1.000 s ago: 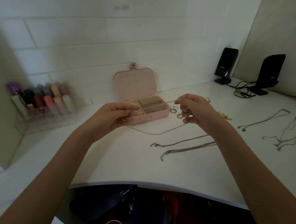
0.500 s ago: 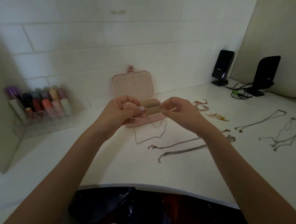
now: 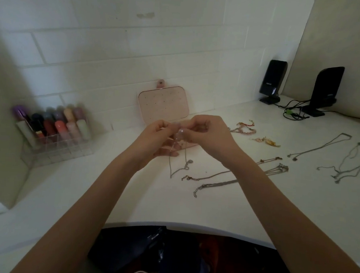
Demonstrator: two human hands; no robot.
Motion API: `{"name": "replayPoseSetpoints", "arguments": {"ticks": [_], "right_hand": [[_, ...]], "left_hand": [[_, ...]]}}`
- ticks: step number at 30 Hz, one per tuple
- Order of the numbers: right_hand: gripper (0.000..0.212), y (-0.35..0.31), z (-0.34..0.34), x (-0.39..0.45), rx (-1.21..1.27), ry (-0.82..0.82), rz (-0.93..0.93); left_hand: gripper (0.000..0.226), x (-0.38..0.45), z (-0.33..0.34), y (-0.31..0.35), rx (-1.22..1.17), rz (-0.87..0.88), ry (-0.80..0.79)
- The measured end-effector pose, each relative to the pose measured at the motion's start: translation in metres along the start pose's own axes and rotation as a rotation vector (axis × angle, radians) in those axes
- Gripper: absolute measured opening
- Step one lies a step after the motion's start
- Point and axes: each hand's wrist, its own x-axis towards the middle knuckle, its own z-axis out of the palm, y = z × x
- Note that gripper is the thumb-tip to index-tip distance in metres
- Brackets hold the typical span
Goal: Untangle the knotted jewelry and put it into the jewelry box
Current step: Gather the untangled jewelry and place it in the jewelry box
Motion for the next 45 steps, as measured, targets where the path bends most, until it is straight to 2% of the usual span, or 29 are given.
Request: {"name": "replayPoseSetpoints", "arguments": {"ticks": [3,8,10,13,15,17,18,21,29,34,40,45], "right_hand": [[0.002,-0.010,-0.006,0.002,0.189,0.034,0.061],[0.008,-0.020,-0.019,0.002,0.442,0.045,0.169],[0.007,-0.023,-0.025,0.001,0.564,0.066,0.190],[0.009,-0.026,-0.033,0.000,0.710,0.047,0.201],[0.012,-0.029,-0.036,-0.001,0.755,0.018,0.197],[0.014,-0.032,-0.038,-0.001,0.769,-0.017,0.182],[0.014,-0.034,-0.038,-0.001,0.777,-0.031,0.173],[0.015,-0.038,-0.039,-0.002,0.819,-0.022,0.152],[0.022,-0.033,-0.073,-0.010,0.855,0.193,0.109],[0.026,-0.027,-0.092,-0.028,0.842,0.209,0.172],[0.033,-0.021,-0.109,-0.057,0.839,0.217,0.233],[0.027,-0.014,-0.126,-0.079,0.729,0.202,0.244]], "left_hand": [[0.044,-0.003,0.003,-0.001,-0.051,-0.060,-0.087],[0.055,-0.013,0.008,-0.003,0.068,-0.087,-0.322],[0.046,-0.015,0.010,-0.004,0.116,-0.080,-0.329],[0.016,-0.015,0.013,-0.006,0.258,0.019,-0.254],[0.028,-0.014,0.015,-0.006,0.267,0.052,-0.225],[0.040,-0.015,0.020,-0.003,0.240,0.040,-0.267],[0.038,-0.015,0.023,-0.002,0.239,0.035,-0.299],[0.013,-0.018,0.034,0.000,0.262,0.074,-0.357],[0.023,-0.022,0.010,-0.012,0.276,0.091,-0.203],[0.022,-0.031,0.003,-0.017,0.270,0.109,-0.167],[0.026,-0.046,0.016,-0.018,0.180,0.047,-0.239],[0.024,-0.055,0.029,-0.022,0.208,0.022,-0.231]]}}
